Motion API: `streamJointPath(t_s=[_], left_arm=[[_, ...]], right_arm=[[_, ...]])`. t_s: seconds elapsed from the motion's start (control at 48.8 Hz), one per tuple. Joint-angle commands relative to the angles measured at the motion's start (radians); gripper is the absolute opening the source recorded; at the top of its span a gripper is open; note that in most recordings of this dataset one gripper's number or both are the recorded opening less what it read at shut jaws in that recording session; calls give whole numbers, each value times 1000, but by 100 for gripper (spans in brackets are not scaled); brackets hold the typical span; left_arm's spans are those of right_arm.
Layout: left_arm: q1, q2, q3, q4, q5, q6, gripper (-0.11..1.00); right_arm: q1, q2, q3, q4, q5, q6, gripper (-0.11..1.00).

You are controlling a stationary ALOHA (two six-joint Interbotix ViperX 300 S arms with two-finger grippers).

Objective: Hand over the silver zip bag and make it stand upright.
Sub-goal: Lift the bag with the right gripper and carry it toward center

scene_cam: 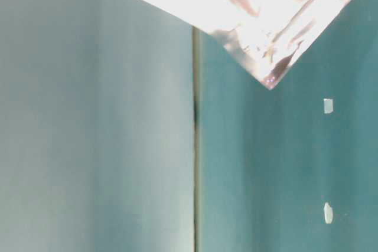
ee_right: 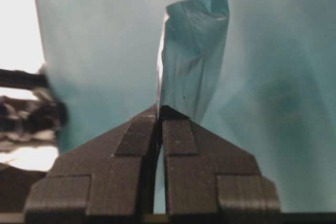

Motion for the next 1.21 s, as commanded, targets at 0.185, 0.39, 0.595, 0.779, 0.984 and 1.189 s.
streamJointPath(t_s=[0.185,0.39,0.595,0.779,0.984,1.189], left_arm=[[0,8,-11,3,-9,2,-1],[0,11,-11,3,-9,2,-1],[0,11,-11,3,-6,2,-1],[-2,14,-9,3,-5,3,-1],[-2,28,-9,3,-5,3,-1],[-2,37,-9,3,-5,2,-1]], right_arm=[[-32,95,-186,-152,167,-9,2],[-12,281,-393,-249,367,-8,2],[20,428,-611,-417,532,44,2],[54,506,-721,-554,609,110,2],[81,571,-784,-583,621,118,2],[95,626,-847,-615,637,110,2]])
